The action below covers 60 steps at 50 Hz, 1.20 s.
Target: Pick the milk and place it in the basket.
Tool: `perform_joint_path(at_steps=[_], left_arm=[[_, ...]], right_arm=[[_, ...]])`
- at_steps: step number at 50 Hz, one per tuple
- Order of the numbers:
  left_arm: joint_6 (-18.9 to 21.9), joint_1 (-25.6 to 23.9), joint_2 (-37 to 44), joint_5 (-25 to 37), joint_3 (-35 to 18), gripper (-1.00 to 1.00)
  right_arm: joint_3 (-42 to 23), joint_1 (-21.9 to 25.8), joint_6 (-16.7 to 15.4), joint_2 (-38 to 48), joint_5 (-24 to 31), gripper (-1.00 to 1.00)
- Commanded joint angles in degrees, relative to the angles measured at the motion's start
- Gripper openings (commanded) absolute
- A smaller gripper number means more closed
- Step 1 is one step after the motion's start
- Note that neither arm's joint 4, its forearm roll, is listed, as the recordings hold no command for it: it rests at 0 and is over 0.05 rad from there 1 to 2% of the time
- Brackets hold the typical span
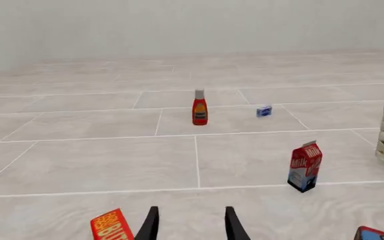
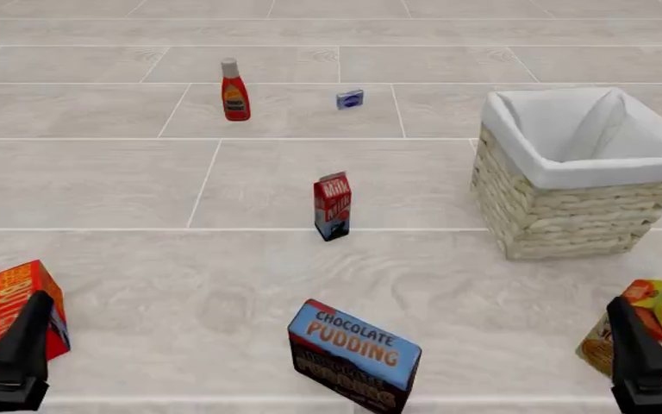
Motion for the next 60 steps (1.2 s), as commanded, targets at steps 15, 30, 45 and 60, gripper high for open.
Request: perform_joint_path(at_steps=[15,30,45,60], left_arm=[[-1.8,1.5,-0.6,0.9,1.5,1.00],[-1.8,1.5,-0.6,0.9,1.4,1.00],[-1.8,1.5,-0.5,0.8,1.5,1.00],[-1.8,1.4,-0.4,0.6,1.5,1.00]], right_arm=[[-7.2,9.5,2.9,21.2,-9.2,1.00],[-20.8,14.8,0.4,32.2,-5.3,1.00],[-36.5,21.7,-6.2,48.9,-1.1,1.00],[-51.6,29.7,-4.8,66.6,4.4,1.00]])
